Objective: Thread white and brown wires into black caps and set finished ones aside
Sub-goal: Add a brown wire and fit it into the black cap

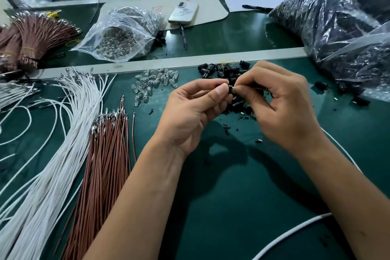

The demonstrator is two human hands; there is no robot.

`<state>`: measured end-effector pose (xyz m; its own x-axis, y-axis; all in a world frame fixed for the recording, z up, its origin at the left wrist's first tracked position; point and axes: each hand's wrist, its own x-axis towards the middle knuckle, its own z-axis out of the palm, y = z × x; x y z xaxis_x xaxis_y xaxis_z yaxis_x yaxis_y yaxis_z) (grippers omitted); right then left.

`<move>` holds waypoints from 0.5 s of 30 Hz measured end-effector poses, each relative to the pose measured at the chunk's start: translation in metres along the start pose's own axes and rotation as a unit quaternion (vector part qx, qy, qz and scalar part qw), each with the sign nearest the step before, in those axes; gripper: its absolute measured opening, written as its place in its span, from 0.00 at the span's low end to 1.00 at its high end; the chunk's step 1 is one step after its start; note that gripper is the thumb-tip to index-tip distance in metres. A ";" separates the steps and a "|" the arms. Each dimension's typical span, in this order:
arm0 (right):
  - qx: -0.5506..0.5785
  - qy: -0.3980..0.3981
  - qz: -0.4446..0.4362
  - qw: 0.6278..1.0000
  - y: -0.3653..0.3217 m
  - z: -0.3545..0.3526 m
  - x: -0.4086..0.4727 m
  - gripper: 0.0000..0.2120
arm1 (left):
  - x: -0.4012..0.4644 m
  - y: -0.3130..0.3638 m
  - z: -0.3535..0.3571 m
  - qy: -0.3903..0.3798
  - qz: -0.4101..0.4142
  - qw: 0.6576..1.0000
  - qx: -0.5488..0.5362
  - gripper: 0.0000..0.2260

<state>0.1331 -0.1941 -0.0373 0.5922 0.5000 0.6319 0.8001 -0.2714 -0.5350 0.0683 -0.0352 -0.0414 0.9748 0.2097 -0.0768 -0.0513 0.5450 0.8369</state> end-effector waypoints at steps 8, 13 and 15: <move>0.076 0.019 0.020 0.997 0.001 0.003 0.000 0.05 | -0.001 0.003 0.005 -0.018 -0.051 0.993 -0.109 0.06; 0.122 0.023 0.034 0.992 -0.001 0.004 0.001 0.04 | -0.002 0.003 0.006 -0.033 -0.059 0.988 -0.137 0.06; 0.137 0.023 0.044 0.989 -0.002 0.003 0.000 0.04 | -0.001 0.004 0.006 -0.037 -0.059 0.988 -0.137 0.06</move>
<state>0.1315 -0.1910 -0.0381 0.6669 0.4448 0.5978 0.6932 -0.0761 -0.7167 0.0679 -0.0379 -0.0350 0.9903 0.0770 -0.1156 0.0159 0.7639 0.6452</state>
